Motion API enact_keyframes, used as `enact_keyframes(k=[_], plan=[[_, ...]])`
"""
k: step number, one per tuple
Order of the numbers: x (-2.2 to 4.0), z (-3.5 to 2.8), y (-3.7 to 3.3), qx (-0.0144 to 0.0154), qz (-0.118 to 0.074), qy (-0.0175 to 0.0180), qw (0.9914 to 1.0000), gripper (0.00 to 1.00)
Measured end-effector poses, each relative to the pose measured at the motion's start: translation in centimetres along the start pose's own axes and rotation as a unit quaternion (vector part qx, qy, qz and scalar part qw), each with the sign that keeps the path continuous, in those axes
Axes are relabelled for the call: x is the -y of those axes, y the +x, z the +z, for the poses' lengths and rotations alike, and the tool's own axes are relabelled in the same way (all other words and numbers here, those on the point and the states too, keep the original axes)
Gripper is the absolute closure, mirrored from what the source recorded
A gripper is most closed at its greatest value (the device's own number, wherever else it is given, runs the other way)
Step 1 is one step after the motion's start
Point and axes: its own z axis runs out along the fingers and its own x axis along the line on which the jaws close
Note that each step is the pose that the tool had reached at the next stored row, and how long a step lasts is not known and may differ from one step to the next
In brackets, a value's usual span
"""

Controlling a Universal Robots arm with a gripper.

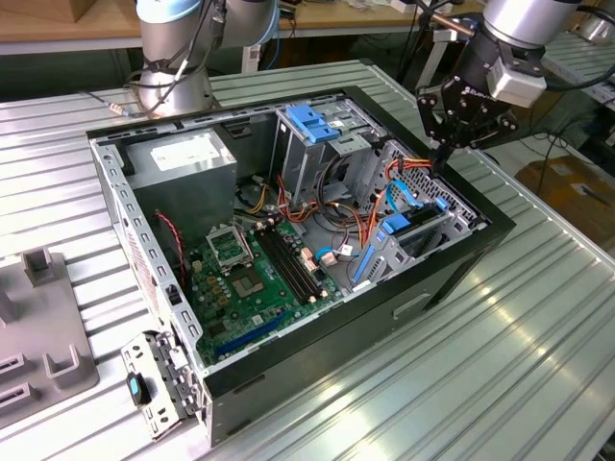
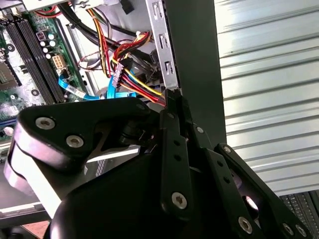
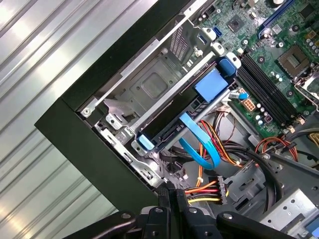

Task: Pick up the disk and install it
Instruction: 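Insert the second disk wire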

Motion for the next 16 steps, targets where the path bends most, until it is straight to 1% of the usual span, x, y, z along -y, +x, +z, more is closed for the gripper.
enact_keyframes(k=[2, 3, 5, 7, 8, 9, 10, 16], plan=[[-0.01, 0.01, 0.00, -0.0011, 0.012, -0.0005, 0.99993, 0.84], [-0.01, 0.02, 0.00, -0.0020, 0.023, -0.0008, 0.99974, 0.84], [-0.01, 0.04, 0.00, -0.0035, 0.043, -0.0012, 0.99905, 0.84], [-0.01, 0.05, 0.00, -0.0053, 0.070, -0.0015, 0.99752, 0.84], [-0.01, 0.05, 0.00, -0.0059, 0.078, -0.0016, 0.99692, 0.84], [-0.01, 0.05, 0.00, -0.0067, 0.090, -0.0018, 0.99590, 0.84], [-0.01, 0.05, 0.00, -0.0070, 0.094, -0.0019, 0.99550, 0.84], [-0.03, 0.06, -0.02, -0.0070, 0.095, -0.0018, 0.99546, 0.84]])
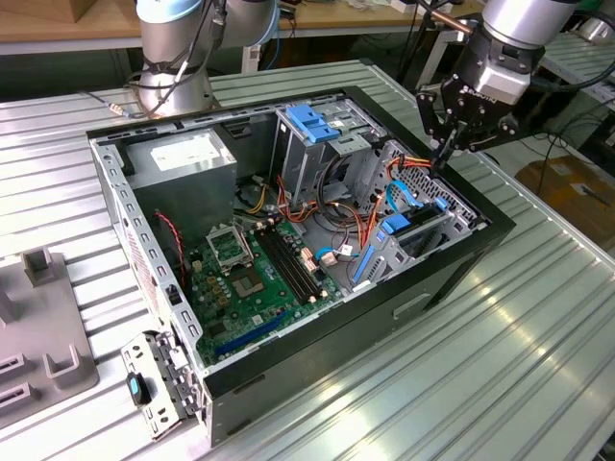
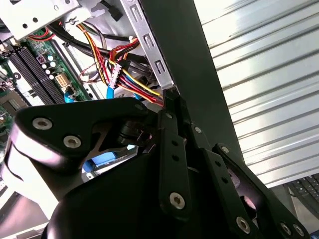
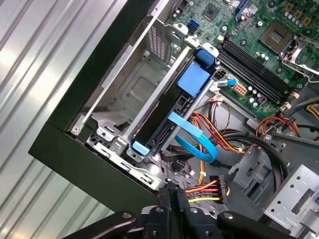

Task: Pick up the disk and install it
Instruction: 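Insert the second disk wire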

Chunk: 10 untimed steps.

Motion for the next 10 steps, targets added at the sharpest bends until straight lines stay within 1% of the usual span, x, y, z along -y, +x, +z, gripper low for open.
enact_keyframes(k=[3, 4, 6, 10], plan=[[-0.11, -0.01, -0.08, -0.0003, 0.004, -0.0001, 0.99999, 0.84], [-0.13, -0.01, -0.09, -0.0009, 0.014, -0.0002, 0.99990, 0.84], [-0.13, -0.01, -0.09, -0.0022, 0.033, -0.0005, 0.99945, 0.84], [-0.13, -0.01, -0.10, -0.0023, 0.034, -0.0005, 0.99940, 0.84]])
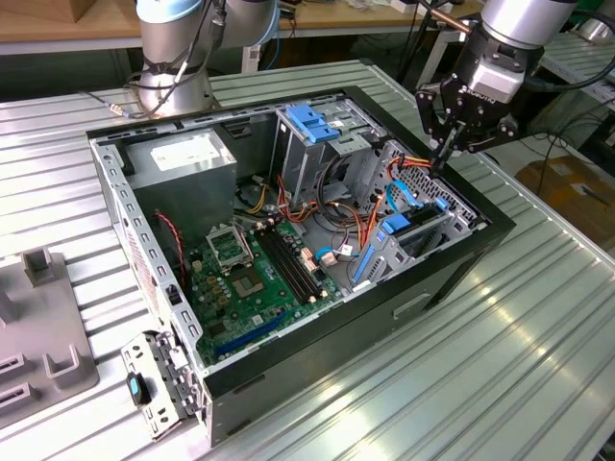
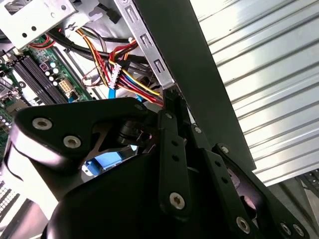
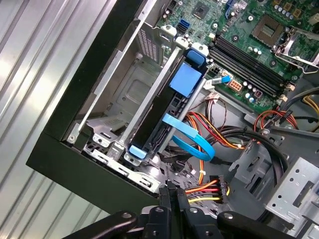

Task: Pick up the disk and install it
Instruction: 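Insert the second disk wire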

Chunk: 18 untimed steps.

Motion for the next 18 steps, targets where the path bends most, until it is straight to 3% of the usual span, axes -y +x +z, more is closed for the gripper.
enact_keyframes(k=[10, 12, 13, 14, 18], plan=[[-0.01, 0.00, 0.00, 0.0000, 0.000, 0.0000, 1.00000, 0.84], [0.00, 0.01, -0.01, -0.0013, 0.020, -0.0003, 0.99979, 0.84], [-0.01, 0.00, 0.00, -0.0027, 0.040, -0.0006, 0.99921, 0.84], [-0.01, 0.00, 0.00, -0.0032, 0.047, -0.0007, 0.99888, 0.84], [0.00, 0.00, 0.00, -0.0034, 0.050, -0.0007, 0.99872, 0.84]])
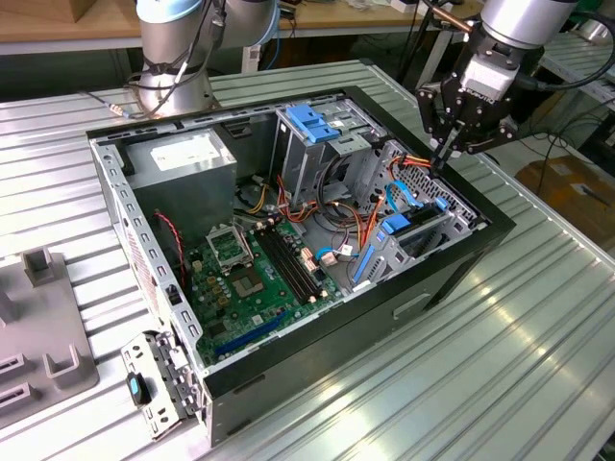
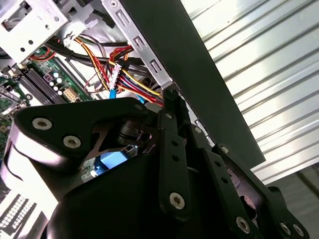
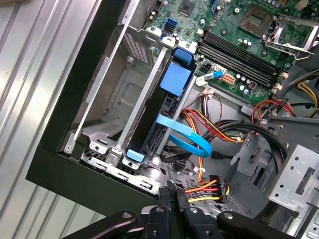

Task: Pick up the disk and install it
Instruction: 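Insert the second disk wire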

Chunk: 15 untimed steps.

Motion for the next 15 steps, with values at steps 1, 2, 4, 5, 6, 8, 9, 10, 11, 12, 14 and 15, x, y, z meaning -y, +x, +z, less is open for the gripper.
enact_keyframes(k=[1, 2, 4, 5, 6, 8, 9, 10, 11, 12, 14, 15], plan=[[0.00, 0.00, 0.00, 0.0000, 0.000, 0.0000, 1.00000, 0.84], [0.00, 0.00, 0.00, -0.0001, 0.002, 0.0000, 1.00000, 0.84], [0.00, 0.00, 0.00, -0.0006, 0.009, -0.0001, 0.99996, 0.84], [0.00, 0.00, 0.00, -0.0012, 0.019, -0.0003, 0.99982, 0.84], [0.00, 0.00, 0.00, -0.0020, 0.029, -0.0004, 0.99957, 0.84], [0.00, 0.01, 0.00, -0.0037, 0.056, -0.0008, 0.99843, 0.84], [0.00, 0.01, 0.00, -0.0043, 0.064, -0.0009, 0.99793, 0.84], [0.00, 0.01, 0.00, -0.0047, 0.071, -0.0010, 0.99750, 0.84], [0.00, 0.01, 0.00, -0.0054, 0.081, -0.0011, 0.99667, 0.84], [0.00, 0.01, 0.00, -0.0062, 0.093, -0.0013, 0.99561, 0.84], [0.00, 0.01, 0.00, -0.0082, 0.123, -0.0017, 0.99242, 0.84], [0.00, 0.01, 0.00, -0.0088, 0.131, -0.0018, 0.99134, 0.84]])
